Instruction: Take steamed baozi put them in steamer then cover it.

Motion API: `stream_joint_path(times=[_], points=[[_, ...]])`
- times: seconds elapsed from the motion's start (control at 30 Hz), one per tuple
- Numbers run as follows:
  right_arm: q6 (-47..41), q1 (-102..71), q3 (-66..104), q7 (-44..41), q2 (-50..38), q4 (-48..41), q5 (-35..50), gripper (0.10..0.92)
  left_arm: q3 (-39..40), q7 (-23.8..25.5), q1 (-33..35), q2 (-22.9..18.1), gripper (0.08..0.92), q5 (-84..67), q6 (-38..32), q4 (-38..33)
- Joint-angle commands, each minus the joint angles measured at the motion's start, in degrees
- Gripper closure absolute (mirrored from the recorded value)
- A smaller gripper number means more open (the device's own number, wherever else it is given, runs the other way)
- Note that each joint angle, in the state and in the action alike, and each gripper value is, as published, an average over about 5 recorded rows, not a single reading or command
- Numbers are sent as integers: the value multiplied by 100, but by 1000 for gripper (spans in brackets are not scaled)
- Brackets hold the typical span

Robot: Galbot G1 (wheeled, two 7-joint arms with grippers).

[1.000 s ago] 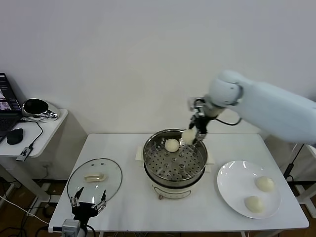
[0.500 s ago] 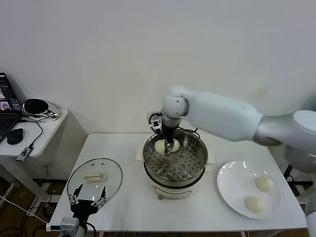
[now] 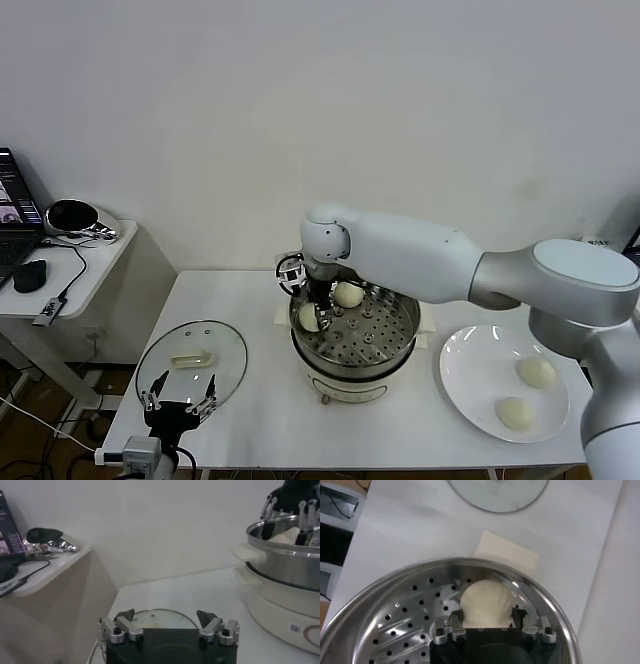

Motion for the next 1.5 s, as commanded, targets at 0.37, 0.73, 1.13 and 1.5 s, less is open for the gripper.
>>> stream_joint_path(times=[0.37,0.73,1.13,1.5], points=[[236,379,436,-266,-1979,1490,41,203,118,56,41,-85,177,35,65,-125],[1379,101,1508,-656,-5346,3131,-543,203,53,14,204,58,177,-270,60,-134],[1927,-3441,3741,-687,-6548,3565,-1542,203,37,16,292,39,177,-273,87,-173],[2110,-5409,4842,-545,-6038,3073,-2172,203,53,28,398,-6,177,-137,114,-122]])
